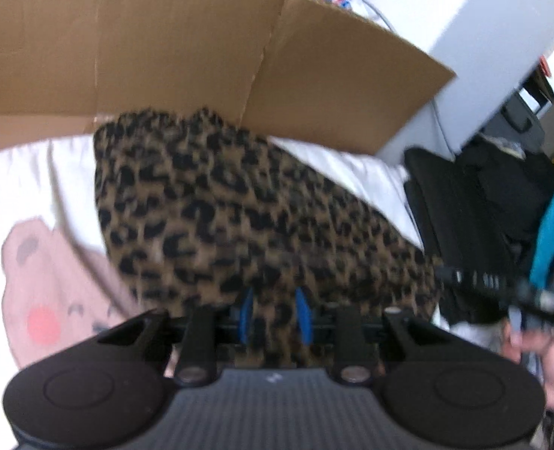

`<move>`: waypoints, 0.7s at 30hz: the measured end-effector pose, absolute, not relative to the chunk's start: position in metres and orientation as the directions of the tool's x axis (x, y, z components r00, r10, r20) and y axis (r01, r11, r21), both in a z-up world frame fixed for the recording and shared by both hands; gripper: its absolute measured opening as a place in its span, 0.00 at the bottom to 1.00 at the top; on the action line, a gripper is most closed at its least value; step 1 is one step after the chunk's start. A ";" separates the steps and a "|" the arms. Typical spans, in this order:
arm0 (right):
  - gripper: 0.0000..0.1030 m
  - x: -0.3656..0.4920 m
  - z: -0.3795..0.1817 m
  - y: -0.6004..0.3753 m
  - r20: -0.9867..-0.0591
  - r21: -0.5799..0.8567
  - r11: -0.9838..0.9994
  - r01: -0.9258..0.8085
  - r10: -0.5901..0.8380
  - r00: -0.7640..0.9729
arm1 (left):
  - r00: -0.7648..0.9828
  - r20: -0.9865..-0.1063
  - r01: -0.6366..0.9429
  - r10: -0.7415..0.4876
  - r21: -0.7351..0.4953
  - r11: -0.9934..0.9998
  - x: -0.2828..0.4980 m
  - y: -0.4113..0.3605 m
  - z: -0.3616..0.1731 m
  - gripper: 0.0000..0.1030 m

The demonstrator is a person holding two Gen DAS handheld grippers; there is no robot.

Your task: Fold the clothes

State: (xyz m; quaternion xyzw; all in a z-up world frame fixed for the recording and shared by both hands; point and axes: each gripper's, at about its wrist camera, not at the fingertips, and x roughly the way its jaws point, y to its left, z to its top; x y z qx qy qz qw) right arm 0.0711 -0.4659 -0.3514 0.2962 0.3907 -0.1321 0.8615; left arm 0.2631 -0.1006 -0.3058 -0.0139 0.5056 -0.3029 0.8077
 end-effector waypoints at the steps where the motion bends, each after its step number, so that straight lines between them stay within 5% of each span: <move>1: 0.02 0.072 -0.351 -0.466 -0.755 0.402 0.792 0.460 0.002 0.656 | 0.313 -0.806 0.460 -0.502 -0.334 0.823 0.272 -0.106 -0.305 0.25; 21: 0.01 0.070 -0.351 -0.470 -0.756 0.416 0.791 0.449 0.027 0.654 | 0.417 -0.810 0.326 -0.412 -0.290 0.900 0.378 -0.187 -0.298 0.25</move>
